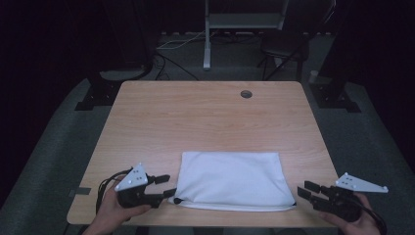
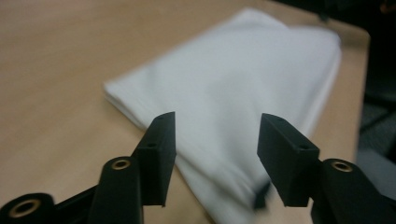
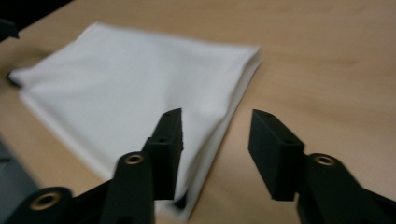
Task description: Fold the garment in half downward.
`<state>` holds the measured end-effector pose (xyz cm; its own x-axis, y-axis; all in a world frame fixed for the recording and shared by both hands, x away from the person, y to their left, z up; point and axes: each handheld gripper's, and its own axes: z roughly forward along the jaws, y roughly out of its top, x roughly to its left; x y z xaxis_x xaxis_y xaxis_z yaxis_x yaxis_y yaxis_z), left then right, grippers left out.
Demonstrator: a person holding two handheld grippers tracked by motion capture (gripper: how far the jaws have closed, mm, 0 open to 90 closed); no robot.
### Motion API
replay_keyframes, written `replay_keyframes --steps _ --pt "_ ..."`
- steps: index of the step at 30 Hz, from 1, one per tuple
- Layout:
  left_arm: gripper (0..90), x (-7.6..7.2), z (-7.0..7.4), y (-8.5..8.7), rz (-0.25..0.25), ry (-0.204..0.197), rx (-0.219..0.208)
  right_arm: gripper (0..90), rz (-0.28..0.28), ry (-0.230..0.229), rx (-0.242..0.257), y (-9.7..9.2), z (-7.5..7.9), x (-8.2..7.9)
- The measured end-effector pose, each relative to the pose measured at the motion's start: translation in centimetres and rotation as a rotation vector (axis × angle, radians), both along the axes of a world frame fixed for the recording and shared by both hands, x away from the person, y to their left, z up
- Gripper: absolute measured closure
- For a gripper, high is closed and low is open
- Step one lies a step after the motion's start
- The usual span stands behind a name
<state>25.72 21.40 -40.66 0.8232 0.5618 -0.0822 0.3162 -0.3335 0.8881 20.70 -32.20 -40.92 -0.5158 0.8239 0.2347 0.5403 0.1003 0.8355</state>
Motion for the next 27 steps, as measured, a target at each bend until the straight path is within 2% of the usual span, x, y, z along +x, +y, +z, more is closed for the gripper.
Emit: replay_keyframes --steps 1,3,6,7,9,13,16,19,22,27 --pt "40.3 0.9 0.2 -0.2 0.024 0.003 0.001 49.5 -0.013 -0.006 0.004 0.1 0.3 0.7" --pt "37.5 2.8 0.3 -0.7 0.047 -0.002 -0.002 45.4 -0.041 -0.001 0.011 0.5 0.6 2.3" --pt "37.2 5.4 0.2 -1.3 0.078 0.016 -0.004 45.7 -0.054 0.022 0.001 1.1 0.6 5.2" --pt "37.2 6.0 0.2 -1.5 0.082 0.019 -0.004 46.4 -0.059 0.033 -0.012 1.3 0.5 6.1" --pt "37.2 7.4 0.1 -1.8 0.086 0.035 -0.004 49.6 -0.058 0.062 -0.004 1.7 0.3 7.8" --pt "37.3 9.7 -0.8 -2.1 0.111 0.082 0.011 60.3 -0.05 0.112 -0.033 2.6 -0.5 10.3" --pt "41.0 10.8 -1.7 -2.3 0.113 0.124 0.011 64.9 -0.049 0.135 -0.041 3.1 -1.1 11.5" --pt "44.2 11.3 -2.4 -2.6 0.108 0.161 0.005 66.4 -0.038 0.158 -0.027 3.5 -1.6 12.2" --pt "46.4 11.6 -2.7 -3.2 0.092 0.176 0.02 68.6 -0.029 0.175 -0.033 4.1 -2.0 12.7" --pt "55.7 11.8 -3.0 -3.8 0.067 0.193 0.041 79.1 -0.031 0.17 -0.036 4.4 -2.2 12.8"
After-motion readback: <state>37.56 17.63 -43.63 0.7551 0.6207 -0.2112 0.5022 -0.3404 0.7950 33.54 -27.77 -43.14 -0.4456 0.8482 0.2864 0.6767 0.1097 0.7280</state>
